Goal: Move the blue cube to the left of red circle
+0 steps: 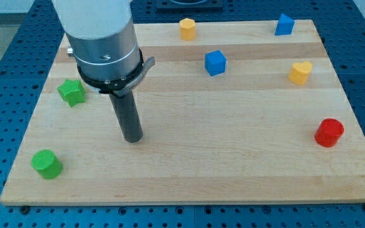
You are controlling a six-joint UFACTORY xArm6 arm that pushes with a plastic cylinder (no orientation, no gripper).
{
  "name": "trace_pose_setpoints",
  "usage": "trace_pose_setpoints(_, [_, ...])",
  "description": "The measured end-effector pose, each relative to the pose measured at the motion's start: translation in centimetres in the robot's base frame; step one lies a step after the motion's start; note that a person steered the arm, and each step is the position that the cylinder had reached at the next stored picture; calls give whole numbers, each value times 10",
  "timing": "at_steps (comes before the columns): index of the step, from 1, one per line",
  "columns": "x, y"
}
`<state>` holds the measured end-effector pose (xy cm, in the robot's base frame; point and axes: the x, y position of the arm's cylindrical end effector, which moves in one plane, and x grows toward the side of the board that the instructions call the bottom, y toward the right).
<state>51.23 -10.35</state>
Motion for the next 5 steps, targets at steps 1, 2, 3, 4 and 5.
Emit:
trace_pose_setpoints(1, [0, 0])
trace_pose_setpoints(2, [-45, -18])
trace_pose_setpoints(3, [-127, -37])
trace_pose_setpoints(4, [-188, -31])
trace_pose_setpoints(5, [-206, 15])
